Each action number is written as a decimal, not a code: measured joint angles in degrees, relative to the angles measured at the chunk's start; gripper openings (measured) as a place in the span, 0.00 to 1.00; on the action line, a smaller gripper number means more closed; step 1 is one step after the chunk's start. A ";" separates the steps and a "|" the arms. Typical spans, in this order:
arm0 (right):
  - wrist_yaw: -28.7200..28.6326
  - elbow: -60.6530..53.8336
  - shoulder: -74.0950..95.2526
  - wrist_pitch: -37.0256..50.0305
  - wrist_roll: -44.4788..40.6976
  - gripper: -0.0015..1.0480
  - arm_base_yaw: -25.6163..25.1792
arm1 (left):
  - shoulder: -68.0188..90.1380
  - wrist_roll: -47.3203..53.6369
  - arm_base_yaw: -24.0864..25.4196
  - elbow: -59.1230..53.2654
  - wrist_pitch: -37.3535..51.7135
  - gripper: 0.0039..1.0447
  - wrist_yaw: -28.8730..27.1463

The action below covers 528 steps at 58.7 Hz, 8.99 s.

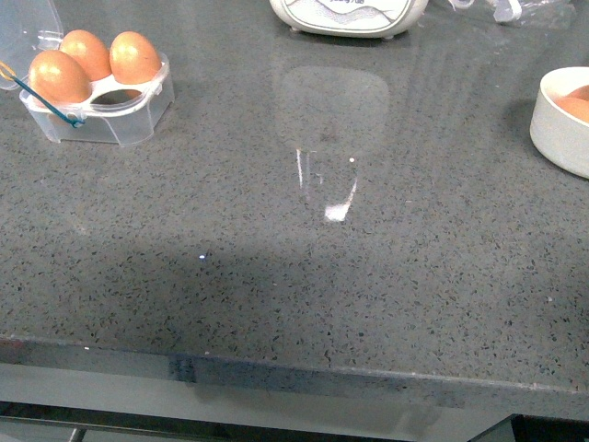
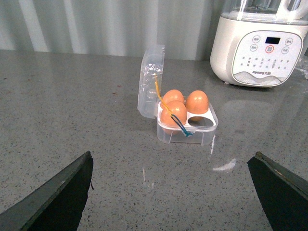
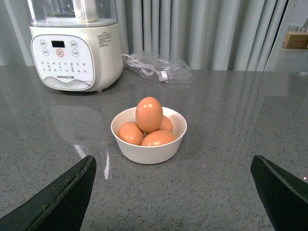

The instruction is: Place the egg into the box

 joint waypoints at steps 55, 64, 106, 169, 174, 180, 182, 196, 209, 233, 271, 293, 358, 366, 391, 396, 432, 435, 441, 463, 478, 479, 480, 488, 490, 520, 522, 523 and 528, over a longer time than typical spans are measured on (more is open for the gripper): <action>0.00 0.00 0.00 0.00 0.00 0.93 0.00 | 0.00 0.00 0.00 0.00 0.00 0.94 0.00; 0.00 0.00 0.00 0.00 0.00 0.93 0.00 | 0.00 0.00 0.00 0.00 0.00 0.94 0.00; 1.70 24.74 61.46 28.30 1.38 0.93 -2.54 | 0.00 0.00 0.00 0.00 0.00 0.94 0.00; -13.88 42.91 89.79 14.95 -1.11 0.93 -2.97 | 0.00 0.00 0.00 0.00 0.00 0.94 0.00; -13.90 42.53 89.88 15.45 -1.11 0.93 -3.13 | 0.00 0.00 0.00 0.00 0.00 0.94 0.00; -13.77 42.36 89.88 15.98 -1.18 0.85 -3.21 | 0.00 0.00 0.00 0.00 0.00 0.94 0.00; -13.70 42.32 89.88 16.13 -1.20 0.82 -3.21 | 0.00 0.00 0.00 0.00 0.00 0.94 0.00; -13.66 41.46 89.48 16.70 -1.66 0.46 -2.64 | 0.00 0.00 0.00 0.00 0.00 0.94 0.00; -10.47 40.44 86.68 17.33 -3.63 0.39 -0.55 | 0.00 0.00 0.00 0.00 0.00 0.94 0.00; -9.29 51.49 87.60 18.49 3.08 0.39 15.67 | 0.00 0.00 0.00 0.00 0.00 0.94 0.00; -16.96 71.71 106.68 11.52 2.10 0.39 35.47 | 0.00 0.00 0.00 0.00 0.00 0.94 0.00; -17.84 80.32 114.71 8.07 2.32 0.39 37.51 | 0.00 0.00 0.00 0.00 0.00 0.94 -0.02; -18.67 80.56 113.74 6.16 0.92 0.93 39.08 | 0.00 0.00 0.00 0.00 0.00 0.94 0.00; -18.18 78.01 110.55 7.61 0.72 0.93 38.58 | 0.00 0.00 0.00 0.00 0.00 0.94 0.00; -0.90 55.15 91.76 17.97 -3.82 0.93 28.55 | 0.00 0.00 0.00 0.00 0.00 0.94 -0.02; 2.25 50.56 88.30 19.04 -4.48 0.93 25.62 | 0.00 0.00 0.00 0.00 0.00 0.94 0.00; 0.00 16.15 48.13 29.59 -0.94 0.57 -0.04 | 0.00 0.00 0.00 0.00 0.00 0.94 0.00; -0.15 14.23 43.56 27.21 -0.59 0.49 -0.04 | -0.02 0.00 0.00 0.00 0.00 0.94 -0.02; -0.13 11.87 38.73 26.80 -0.26 0.32 -0.04 | 0.00 0.00 0.00 0.00 0.00 0.94 -0.02; -0.11 4.17 27.56 22.93 -0.04 0.03 -0.04 | 0.00 0.00 0.00 0.00 0.00 0.94 0.00; -0.13 2.23 21.53 19.06 -0.04 0.03 -0.04 | 0.00 0.00 0.00 0.00 0.00 0.94 0.00; -0.11 2.12 21.14 18.73 -0.04 0.03 -0.04 | 0.00 0.00 0.00 0.00 0.00 0.94 0.00; -0.13 2.03 20.72 18.40 -0.04 0.03 -0.04 | 0.00 0.00 0.00 0.00 0.00 0.94 0.00; -0.13 0.24 18.69 18.67 -0.04 0.03 -0.04 | 0.00 0.00 0.00 0.00 0.00 0.94 0.00; -0.13 -0.02 17.97 18.10 -0.07 0.03 -0.04 | 0.00 0.00 0.00 0.00 0.00 0.94 0.00; -0.13 -0.02 9.84 10.27 -0.04 0.03 -0.04 | 0.00 0.00 0.00 0.00 0.00 0.94 0.00; -0.13 -0.02 8.74 9.11 -0.04 0.03 -0.04 | 0.00 0.00 0.00 0.00 0.00 0.94 0.00; -0.11 0.04 6.45 5.79 -0.04 0.03 -0.04 | 0.00 0.00 0.00 0.00 0.00 0.94 0.00; -0.13 0.02 0.39 0.35 -0.04 0.03 -0.04 | 0.00 0.00 0.00 0.00 0.00 0.94 -0.02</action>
